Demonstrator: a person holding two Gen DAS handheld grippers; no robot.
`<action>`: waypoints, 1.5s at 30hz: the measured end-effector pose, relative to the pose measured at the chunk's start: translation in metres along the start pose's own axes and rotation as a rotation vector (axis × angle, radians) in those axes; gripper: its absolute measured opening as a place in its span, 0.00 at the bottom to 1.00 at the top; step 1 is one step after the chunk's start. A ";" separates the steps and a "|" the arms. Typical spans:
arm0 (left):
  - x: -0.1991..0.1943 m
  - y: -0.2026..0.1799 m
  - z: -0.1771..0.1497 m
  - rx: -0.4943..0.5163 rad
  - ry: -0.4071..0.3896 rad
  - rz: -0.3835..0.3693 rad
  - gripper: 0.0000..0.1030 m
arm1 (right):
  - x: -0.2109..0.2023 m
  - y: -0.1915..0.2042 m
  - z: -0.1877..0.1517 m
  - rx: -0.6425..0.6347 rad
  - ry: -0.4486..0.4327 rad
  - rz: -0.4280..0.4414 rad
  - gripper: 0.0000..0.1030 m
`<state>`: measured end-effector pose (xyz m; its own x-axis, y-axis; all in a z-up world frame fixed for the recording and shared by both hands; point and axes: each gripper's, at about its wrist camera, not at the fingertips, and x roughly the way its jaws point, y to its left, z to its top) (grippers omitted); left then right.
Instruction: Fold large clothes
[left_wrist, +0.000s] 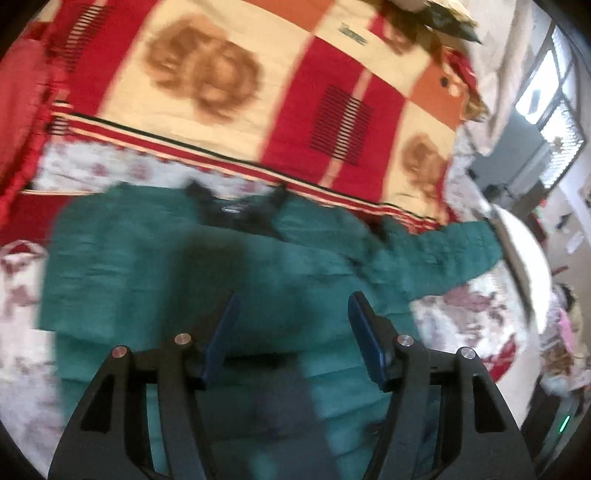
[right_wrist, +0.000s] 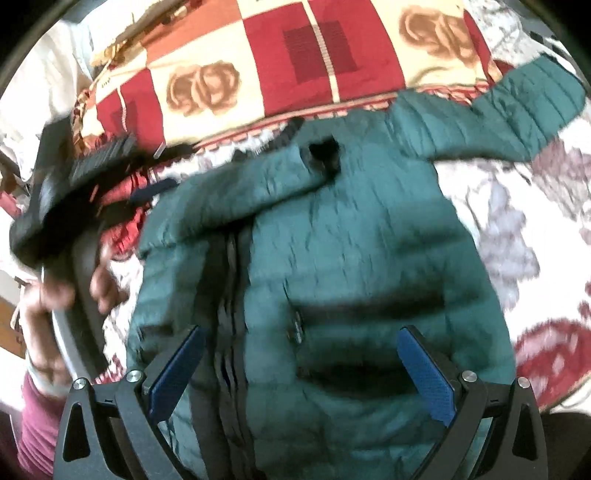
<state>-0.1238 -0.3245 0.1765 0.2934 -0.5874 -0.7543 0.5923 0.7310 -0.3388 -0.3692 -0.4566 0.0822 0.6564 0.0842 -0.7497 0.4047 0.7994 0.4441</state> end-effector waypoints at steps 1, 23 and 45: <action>-0.006 0.009 -0.002 0.001 -0.007 0.027 0.60 | 0.004 0.001 0.010 0.006 -0.010 0.020 1.00; -0.045 0.182 -0.035 -0.329 -0.049 0.256 0.60 | 0.122 0.033 0.103 -0.038 0.000 0.040 0.19; 0.015 0.151 -0.009 -0.269 -0.035 0.298 0.60 | 0.088 -0.004 0.137 -0.124 -0.131 -0.248 0.52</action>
<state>-0.0369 -0.2198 0.1087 0.4507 -0.3442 -0.8237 0.2611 0.9331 -0.2472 -0.2256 -0.5338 0.0819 0.6269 -0.1937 -0.7547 0.4874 0.8532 0.1859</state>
